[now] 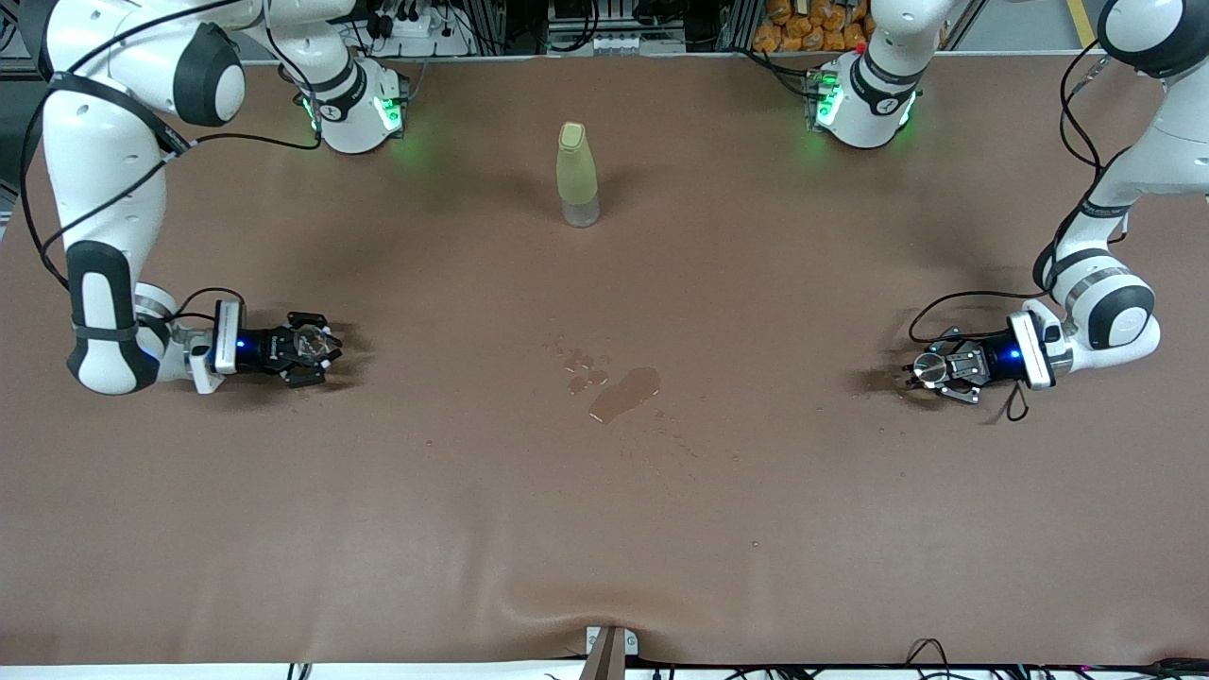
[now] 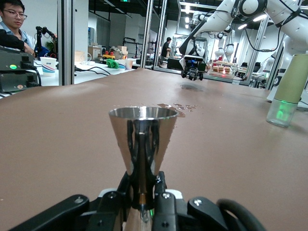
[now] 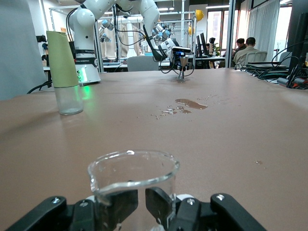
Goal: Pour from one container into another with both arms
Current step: 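Lower the beaker and jigger onto the table and open both grippers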
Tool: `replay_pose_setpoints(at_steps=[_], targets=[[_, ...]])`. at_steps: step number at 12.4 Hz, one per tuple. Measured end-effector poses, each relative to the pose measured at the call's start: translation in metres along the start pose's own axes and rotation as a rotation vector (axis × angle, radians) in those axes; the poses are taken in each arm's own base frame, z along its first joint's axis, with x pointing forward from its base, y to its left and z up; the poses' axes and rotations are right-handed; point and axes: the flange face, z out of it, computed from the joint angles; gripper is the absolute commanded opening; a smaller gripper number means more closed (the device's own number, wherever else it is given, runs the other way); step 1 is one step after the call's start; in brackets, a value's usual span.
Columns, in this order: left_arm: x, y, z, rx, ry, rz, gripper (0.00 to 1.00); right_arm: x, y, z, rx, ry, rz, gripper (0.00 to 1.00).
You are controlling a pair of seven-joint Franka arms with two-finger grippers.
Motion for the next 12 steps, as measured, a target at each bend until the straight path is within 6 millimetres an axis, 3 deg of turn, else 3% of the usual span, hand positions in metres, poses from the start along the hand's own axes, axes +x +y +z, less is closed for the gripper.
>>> replay_pose_setpoints(at_steps=[5, 6, 7, 9, 10, 12], targets=[[-0.007, 0.001, 0.003, -0.003, 0.007, -0.005, 0.0, -0.023, 0.0, 0.009, -0.01, -0.015, 0.02, 0.0], [-0.007, 0.001, 0.003, -0.003, 0.007, -0.006, 0.03, -0.025, 0.001, 0.011, -0.009, -0.018, 0.021, 0.11], [-0.007, 0.001, 0.003, -0.003, 0.007, -0.005, 0.12, -0.027, 0.001, 0.012, -0.009, -0.023, 0.021, 0.48], [-0.007, 0.001, 0.003, -0.002, 0.007, -0.005, 0.24, -0.027, 0.002, 0.013, -0.009, -0.027, 0.024, 0.82], [-0.007, 0.001, 0.003, -0.002, 0.007, -0.005, 0.32, -0.027, 0.003, 0.013, -0.009, -0.027, 0.032, 0.93], [-0.007, 0.001, 0.003, -0.002, 0.007, -0.005, 0.44, -0.028, 0.002, 0.012, -0.01, -0.027, 0.044, 1.0]])
